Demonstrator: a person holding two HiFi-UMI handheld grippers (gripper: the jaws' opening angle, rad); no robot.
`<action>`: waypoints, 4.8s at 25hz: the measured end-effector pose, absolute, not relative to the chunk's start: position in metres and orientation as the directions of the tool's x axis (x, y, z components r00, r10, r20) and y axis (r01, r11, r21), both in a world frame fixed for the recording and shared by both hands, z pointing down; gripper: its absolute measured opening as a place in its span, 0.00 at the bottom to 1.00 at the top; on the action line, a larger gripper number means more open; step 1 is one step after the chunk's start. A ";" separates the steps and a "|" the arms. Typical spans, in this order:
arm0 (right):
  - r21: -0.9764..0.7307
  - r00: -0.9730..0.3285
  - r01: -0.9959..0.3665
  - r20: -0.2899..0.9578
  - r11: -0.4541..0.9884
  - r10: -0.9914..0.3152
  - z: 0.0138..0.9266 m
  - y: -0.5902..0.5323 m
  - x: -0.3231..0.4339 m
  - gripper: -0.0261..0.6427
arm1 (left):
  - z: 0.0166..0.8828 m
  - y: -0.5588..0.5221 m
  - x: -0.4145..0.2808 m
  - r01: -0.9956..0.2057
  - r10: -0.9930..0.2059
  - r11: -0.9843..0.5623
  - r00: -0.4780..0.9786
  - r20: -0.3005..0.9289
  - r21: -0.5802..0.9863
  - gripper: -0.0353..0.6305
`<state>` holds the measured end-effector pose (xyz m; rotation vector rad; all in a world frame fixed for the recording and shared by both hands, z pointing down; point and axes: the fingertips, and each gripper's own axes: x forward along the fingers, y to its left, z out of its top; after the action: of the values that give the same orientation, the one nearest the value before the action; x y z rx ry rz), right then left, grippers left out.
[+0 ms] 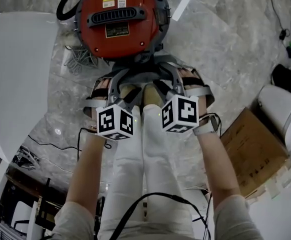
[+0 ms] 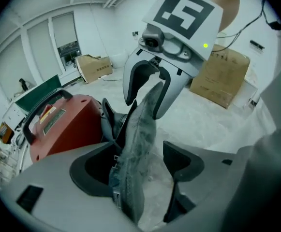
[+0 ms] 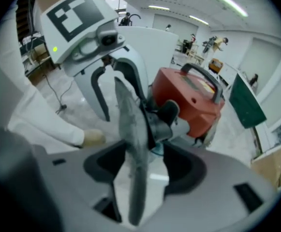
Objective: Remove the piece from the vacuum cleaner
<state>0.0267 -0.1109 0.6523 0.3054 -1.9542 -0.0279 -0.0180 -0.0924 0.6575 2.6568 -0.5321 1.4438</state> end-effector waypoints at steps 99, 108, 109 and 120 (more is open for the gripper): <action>0.217 -0.272 -0.078 0.935 0.973 -0.230 0.652 -0.087 0.034 0.09 | 0.683 -0.078 -0.030 -0.546 -0.135 -0.837 0.275 0.952 0.039 0.12; 0.061 -0.353 -0.311 0.919 0.948 -0.175 0.671 -0.086 0.044 0.09 | 0.658 -0.079 -0.024 -0.492 -0.161 -0.871 0.261 0.952 -0.012 0.12; 0.049 -0.359 -0.327 0.917 0.944 -0.172 0.672 -0.086 0.045 0.09 | 0.658 -0.079 -0.024 -0.492 -0.162 -0.870 0.261 0.952 -0.013 0.12; 0.015 -0.359 -0.354 0.921 0.935 -0.151 0.679 -0.087 0.045 0.09 | 0.660 -0.078 -0.024 -0.528 -0.173 -0.849 0.270 0.947 -0.004 0.12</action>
<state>0.0445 -0.0868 0.6790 0.3657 -1.9424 0.2215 -0.0243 -0.0781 0.6602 2.2330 -0.6414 1.6045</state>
